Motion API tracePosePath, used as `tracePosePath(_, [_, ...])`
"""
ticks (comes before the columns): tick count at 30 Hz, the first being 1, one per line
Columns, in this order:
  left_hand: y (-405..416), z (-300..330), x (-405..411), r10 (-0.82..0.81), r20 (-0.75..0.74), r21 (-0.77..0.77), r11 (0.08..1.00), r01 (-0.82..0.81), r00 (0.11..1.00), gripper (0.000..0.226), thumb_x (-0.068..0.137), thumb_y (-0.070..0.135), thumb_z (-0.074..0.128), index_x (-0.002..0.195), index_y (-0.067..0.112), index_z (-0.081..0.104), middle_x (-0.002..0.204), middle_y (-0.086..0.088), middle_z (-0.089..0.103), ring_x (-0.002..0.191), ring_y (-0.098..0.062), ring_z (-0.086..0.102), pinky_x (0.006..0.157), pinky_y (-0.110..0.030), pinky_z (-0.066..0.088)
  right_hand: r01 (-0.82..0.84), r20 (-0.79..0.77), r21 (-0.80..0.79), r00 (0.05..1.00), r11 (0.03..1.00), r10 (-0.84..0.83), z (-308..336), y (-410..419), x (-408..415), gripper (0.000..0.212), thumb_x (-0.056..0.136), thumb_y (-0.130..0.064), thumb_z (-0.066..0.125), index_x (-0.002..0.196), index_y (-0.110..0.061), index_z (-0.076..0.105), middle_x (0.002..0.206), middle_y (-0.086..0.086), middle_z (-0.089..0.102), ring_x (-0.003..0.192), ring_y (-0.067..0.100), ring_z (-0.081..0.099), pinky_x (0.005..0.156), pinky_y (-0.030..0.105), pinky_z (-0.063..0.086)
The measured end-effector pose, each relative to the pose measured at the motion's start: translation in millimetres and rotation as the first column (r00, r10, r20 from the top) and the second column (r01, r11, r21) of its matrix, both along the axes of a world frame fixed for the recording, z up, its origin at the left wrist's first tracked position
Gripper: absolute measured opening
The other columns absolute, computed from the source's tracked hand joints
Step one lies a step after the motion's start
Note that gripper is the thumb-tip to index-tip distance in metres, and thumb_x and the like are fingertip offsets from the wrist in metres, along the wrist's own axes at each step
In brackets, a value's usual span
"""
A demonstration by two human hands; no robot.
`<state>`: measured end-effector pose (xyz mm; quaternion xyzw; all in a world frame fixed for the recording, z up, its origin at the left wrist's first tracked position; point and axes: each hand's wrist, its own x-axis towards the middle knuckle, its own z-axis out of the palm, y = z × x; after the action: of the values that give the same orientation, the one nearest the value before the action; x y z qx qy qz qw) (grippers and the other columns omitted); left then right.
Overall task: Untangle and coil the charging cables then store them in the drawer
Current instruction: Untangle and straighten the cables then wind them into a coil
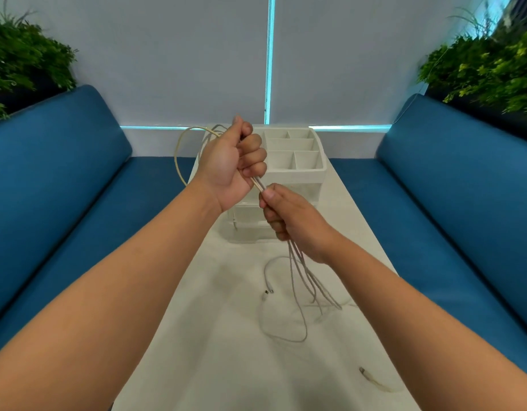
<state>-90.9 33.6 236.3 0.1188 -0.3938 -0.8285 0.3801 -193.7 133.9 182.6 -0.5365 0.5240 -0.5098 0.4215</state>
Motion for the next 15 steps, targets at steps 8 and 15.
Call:
tracePosePath(8, [-16.1, 2.4, 12.8, 0.092, 0.007, 0.025, 0.995, -0.092, 0.996, 0.039, 0.107, 0.034, 0.029, 0.072, 0.021, 0.041, 0.050, 0.009, 0.023, 0.040, -0.006, 0.019, 0.038, -0.019, 0.017, 0.093, -0.317, -0.075, 0.942, 0.993, -0.112, -55.8, 22.2, -4.3, 0.033, 0.104, -0.034, 0.036, 0.076, -0.017, 0.040, 0.060, -0.003, 0.050, 0.058, 0.009, 0.045, 0.062, 0.025, 0.040])
tracePosePath(15, [-15.7, -6.4, 15.5, 0.110, 0.015, 0.033, 0.993, -0.110, 0.994, 0.040, 0.107, 0.035, 0.030, 0.072, 0.021, 0.043, 0.051, 0.009, 0.022, 0.041, -0.006, 0.018, 0.037, -0.019, 0.018, 0.167, -0.568, 0.023, 0.814, 0.986, -0.125, -115.8, 47.9, -34.5, 0.054, 0.097, -0.060, 0.026, 0.082, -0.019, 0.057, 0.074, -0.021, 0.059, 0.071, 0.002, 0.051, 0.072, 0.024, 0.039])
